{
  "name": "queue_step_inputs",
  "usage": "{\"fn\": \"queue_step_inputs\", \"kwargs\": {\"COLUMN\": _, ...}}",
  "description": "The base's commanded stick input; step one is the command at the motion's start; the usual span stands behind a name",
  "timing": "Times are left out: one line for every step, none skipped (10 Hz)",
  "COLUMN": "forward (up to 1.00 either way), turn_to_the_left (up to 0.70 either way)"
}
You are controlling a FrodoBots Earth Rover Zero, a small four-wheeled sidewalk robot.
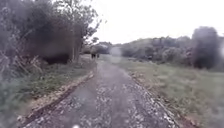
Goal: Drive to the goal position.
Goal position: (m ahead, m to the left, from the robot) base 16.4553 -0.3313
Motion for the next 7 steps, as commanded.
{"fn": "queue_step_inputs", "kwargs": {"forward": 0.70, "turn_to_the_left": 0.00}}
{"fn": "queue_step_inputs", "kwargs": {"forward": 0.70, "turn_to_the_left": 0.00}}
{"fn": "queue_step_inputs", "kwargs": {"forward": 0.70, "turn_to_the_left": 0.00}}
{"fn": "queue_step_inputs", "kwargs": {"forward": 0.70, "turn_to_the_left": 0.01}}
{"fn": "queue_step_inputs", "kwargs": {"forward": 0.70, "turn_to_the_left": 0.04}}
{"fn": "queue_step_inputs", "kwargs": {"forward": 0.70, "turn_to_the_left": 0.09}}
{"fn": "queue_step_inputs", "kwargs": {"forward": 0.70, "turn_to_the_left": 0.14}}
